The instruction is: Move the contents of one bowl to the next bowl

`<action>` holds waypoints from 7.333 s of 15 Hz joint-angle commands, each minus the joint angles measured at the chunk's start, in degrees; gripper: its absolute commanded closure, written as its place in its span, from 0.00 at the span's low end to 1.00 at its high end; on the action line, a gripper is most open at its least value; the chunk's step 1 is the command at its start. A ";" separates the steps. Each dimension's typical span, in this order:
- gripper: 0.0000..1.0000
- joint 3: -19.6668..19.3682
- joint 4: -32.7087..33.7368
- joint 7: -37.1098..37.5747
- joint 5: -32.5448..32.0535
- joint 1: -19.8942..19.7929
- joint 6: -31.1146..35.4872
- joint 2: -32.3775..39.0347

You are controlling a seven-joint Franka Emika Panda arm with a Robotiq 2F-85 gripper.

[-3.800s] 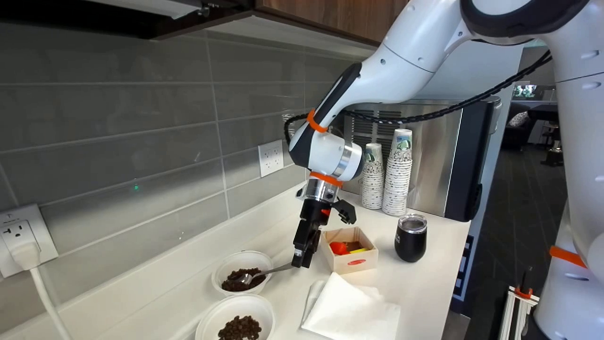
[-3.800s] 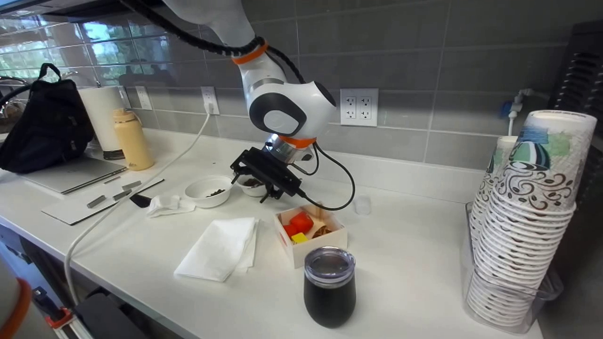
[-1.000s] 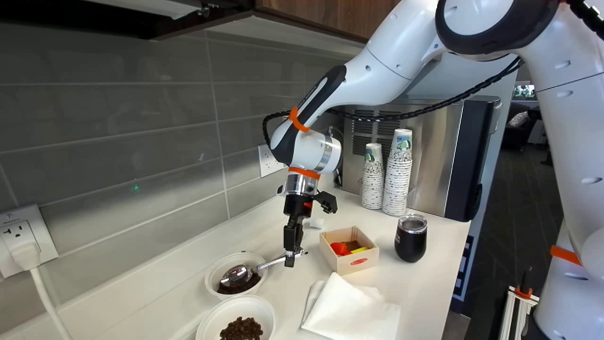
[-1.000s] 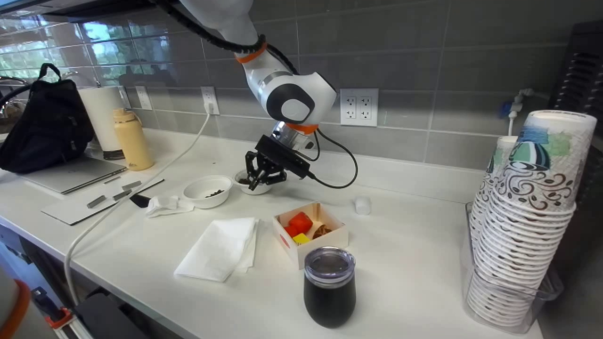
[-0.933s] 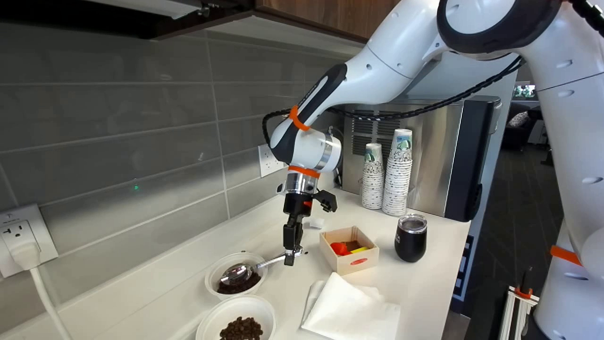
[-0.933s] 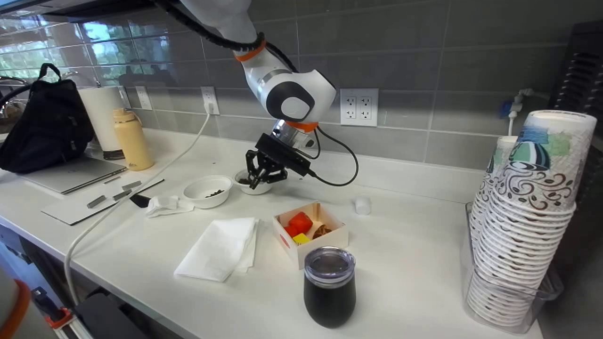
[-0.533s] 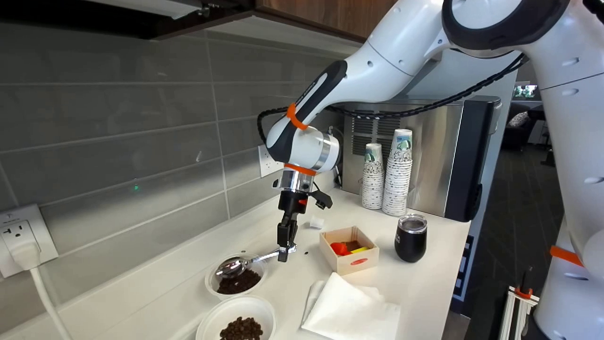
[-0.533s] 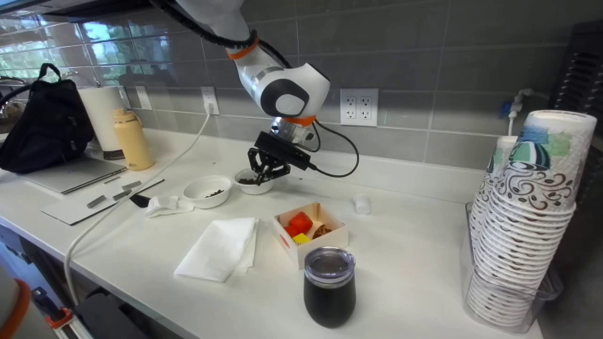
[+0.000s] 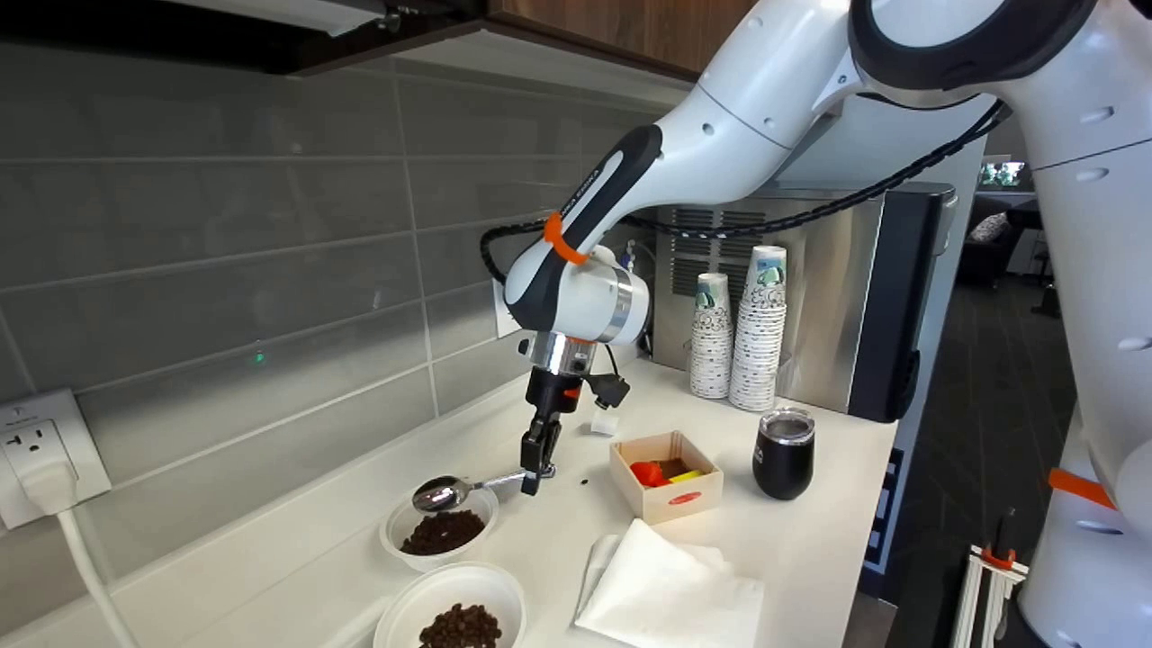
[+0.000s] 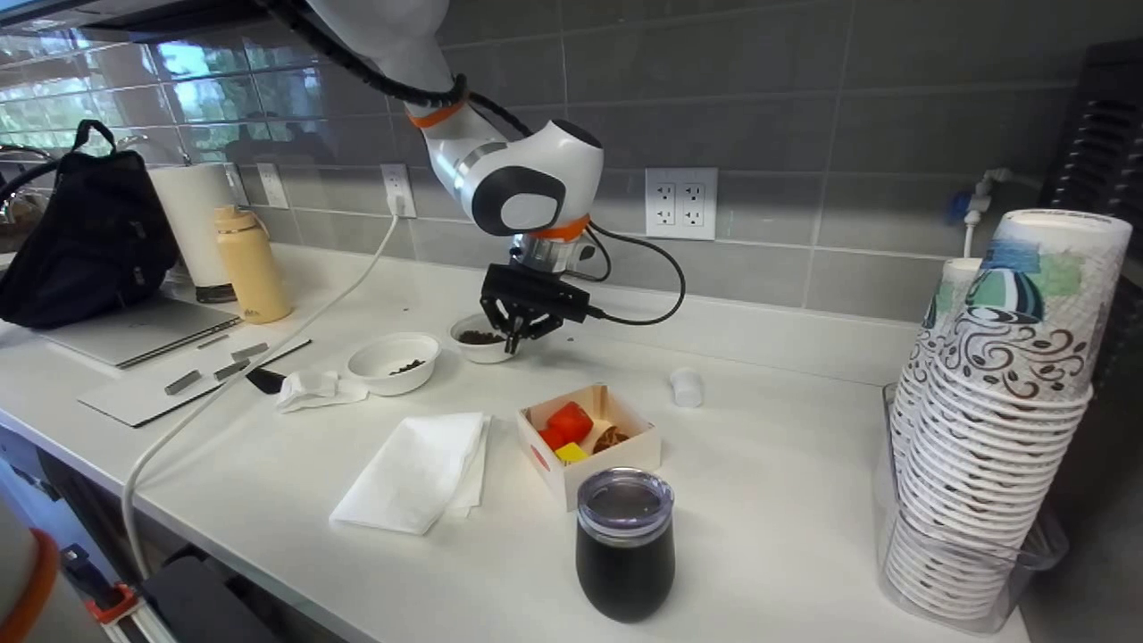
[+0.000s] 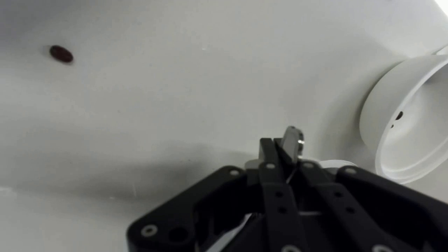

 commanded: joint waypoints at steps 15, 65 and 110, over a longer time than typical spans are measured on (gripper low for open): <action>0.99 6.15 -12.36 4.69 -9.95 0.68 17.84 -6.72; 0.99 -3.44 -8.79 50.71 -63.59 11.90 12.90 -5.37; 0.99 6.30 21.75 14.01 -19.26 2.08 -45.13 12.96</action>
